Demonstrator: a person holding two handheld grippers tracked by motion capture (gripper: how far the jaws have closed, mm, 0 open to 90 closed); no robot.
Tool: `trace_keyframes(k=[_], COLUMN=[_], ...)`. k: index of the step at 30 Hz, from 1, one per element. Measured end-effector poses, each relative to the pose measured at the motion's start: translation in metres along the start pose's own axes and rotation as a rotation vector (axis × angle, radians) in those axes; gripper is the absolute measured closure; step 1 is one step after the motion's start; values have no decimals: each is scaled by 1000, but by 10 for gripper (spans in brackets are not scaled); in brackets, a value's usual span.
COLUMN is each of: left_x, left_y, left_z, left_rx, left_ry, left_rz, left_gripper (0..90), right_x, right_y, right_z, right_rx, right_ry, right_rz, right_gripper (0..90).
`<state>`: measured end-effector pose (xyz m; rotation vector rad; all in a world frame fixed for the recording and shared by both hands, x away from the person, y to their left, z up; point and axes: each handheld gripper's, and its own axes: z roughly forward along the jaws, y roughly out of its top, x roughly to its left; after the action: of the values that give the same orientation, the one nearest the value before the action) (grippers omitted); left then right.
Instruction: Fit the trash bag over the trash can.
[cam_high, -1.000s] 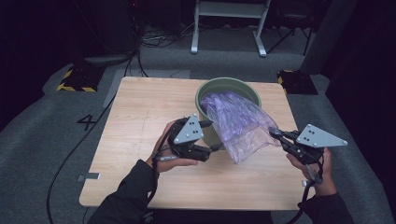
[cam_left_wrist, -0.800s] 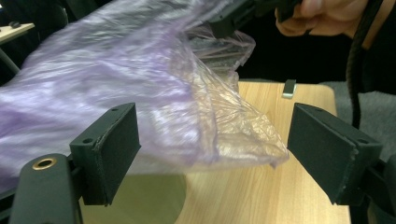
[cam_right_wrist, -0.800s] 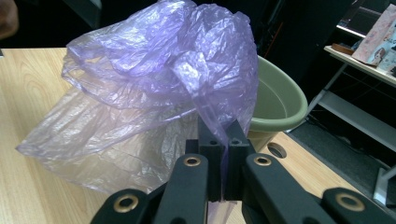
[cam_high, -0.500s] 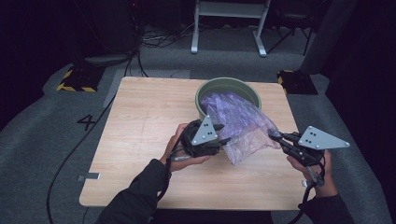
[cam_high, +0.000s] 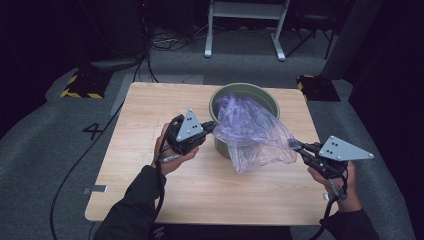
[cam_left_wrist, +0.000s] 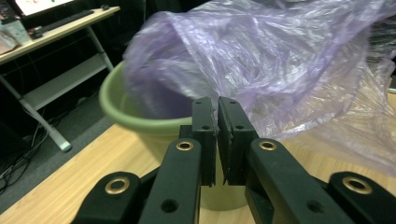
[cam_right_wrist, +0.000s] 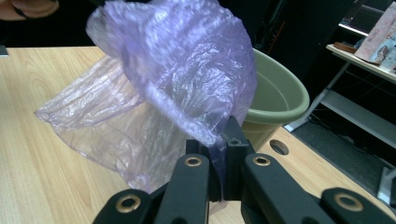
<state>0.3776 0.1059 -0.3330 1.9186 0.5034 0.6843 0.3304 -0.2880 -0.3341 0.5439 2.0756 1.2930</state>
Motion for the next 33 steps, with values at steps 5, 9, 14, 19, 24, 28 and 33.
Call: trace_keyframes(k=[5, 9, 14, 19, 24, 28, 33], left_x=[16, 27, 38, 12, -15, -33, -63], left_y=[-6, -12, -21, -20, -20, -22, -18], left_z=[-8, -14, -18, -22, -32, -43, -40], left_rx=[4, -2, 1, -28, -46, -67, -65], left_ry=[44, 82, 93, -23, -75, -127, -199], left_rz=[-18, -53, -103, -113, -59, -46, 28], left_gripper=[868, 840, 783, 349, 247, 223, 237], right_x=[-3, -5, -7, -4, -2, -1, -2], right_y=[-3, -5, -6, -1, 3, 3, 3], right_z=[-2, -3, -3, -1, 1, 2, 4], right_rx=[1, 7, 8, 9, 16, 27, 34], right_ry=[-7, -14, -16, -17, -19, -26, -26], right_rz=[14, 21, 30, 29, 23, 27, 41], right_gripper=[900, 900, 900, 900, 900, 900, 900])
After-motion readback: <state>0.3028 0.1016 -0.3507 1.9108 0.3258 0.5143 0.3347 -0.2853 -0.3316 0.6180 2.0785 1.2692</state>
